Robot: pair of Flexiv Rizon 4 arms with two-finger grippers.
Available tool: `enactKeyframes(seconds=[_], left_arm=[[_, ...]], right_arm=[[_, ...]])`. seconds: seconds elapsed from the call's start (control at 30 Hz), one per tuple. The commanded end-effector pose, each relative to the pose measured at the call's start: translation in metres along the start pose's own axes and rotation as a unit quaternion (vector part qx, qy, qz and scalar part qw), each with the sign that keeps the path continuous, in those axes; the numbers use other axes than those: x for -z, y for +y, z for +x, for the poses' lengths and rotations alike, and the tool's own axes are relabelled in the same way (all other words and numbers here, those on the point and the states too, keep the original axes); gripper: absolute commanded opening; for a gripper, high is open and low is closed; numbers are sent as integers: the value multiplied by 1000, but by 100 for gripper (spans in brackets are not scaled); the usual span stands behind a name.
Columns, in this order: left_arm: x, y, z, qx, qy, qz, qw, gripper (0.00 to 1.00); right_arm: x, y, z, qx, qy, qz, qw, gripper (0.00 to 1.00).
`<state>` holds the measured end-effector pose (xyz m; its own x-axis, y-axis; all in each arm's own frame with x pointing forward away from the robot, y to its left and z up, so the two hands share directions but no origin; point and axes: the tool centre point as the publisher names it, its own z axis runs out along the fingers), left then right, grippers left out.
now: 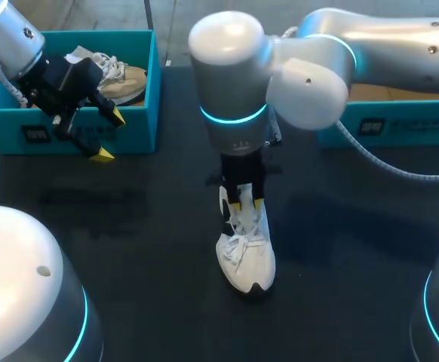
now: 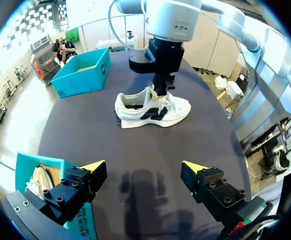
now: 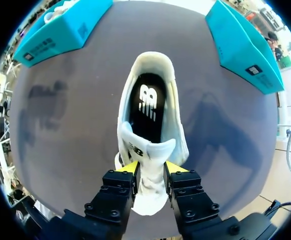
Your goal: Take the shoe out of the shoebox, open the shoe tongue, remove and reinsert the insole, then place the shoe into the shoebox
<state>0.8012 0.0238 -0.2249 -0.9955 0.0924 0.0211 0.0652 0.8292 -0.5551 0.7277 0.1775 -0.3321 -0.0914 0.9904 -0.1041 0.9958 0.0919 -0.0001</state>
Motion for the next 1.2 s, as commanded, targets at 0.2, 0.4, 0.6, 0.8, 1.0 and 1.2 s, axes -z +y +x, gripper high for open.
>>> enactKeyframes(seconds=[0.2,0.4,0.6,0.8,1.0,1.2], left_arm=[[0,0,1,0,0,-1,1000,100],[0,0,1,0,0,-1,1000,100],[0,0,1,0,0,-1,1000,100],[0,0,1,0,0,-1,1000,100],[0,0,1,0,0,-1,1000,100],[0,0,1,0,0,-1,1000,100]], right_arm=[[-4,17,-3,5,-19,-3,1000,32],[17,18,-11,6,-29,-30,999,38],[7,30,-11,17,-32,-22,999,40],[-10,37,-10,26,-33,-9,999,39],[4,37,-15,31,-39,-28,998,40],[30,44,-23,130,-39,-107,985,49]])
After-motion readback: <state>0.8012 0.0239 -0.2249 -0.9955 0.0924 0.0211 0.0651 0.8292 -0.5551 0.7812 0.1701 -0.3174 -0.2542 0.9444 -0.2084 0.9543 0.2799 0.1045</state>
